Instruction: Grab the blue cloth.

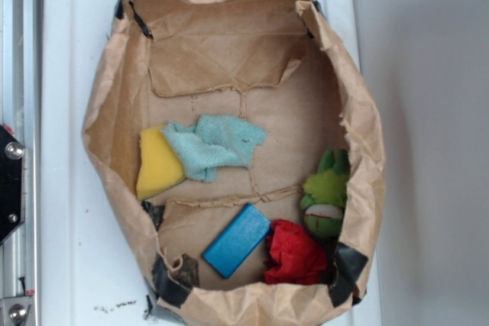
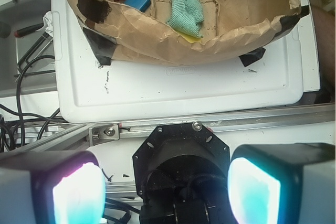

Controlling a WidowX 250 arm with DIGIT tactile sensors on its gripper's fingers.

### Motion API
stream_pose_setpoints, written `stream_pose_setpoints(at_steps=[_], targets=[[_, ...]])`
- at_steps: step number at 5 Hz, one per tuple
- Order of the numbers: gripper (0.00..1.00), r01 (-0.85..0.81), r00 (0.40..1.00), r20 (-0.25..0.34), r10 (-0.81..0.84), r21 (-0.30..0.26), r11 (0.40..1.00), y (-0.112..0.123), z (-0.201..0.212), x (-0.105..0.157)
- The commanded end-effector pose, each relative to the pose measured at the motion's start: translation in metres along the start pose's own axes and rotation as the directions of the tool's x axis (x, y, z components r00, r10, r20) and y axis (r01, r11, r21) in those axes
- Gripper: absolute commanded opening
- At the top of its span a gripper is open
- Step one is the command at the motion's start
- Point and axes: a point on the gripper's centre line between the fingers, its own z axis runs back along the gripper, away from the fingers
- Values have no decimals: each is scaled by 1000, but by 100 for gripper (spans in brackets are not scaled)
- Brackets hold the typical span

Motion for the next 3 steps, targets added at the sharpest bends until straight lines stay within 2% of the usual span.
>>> stream_pose_setpoints(at_steps=[1,2,3], targets=[[100,0,1000,0,0,0,1000,0,0,0],[100,9,1000,9,-9,-23,1000,13,-2,30],[100,33,999,31,-33,1,999,16,-9,47]])
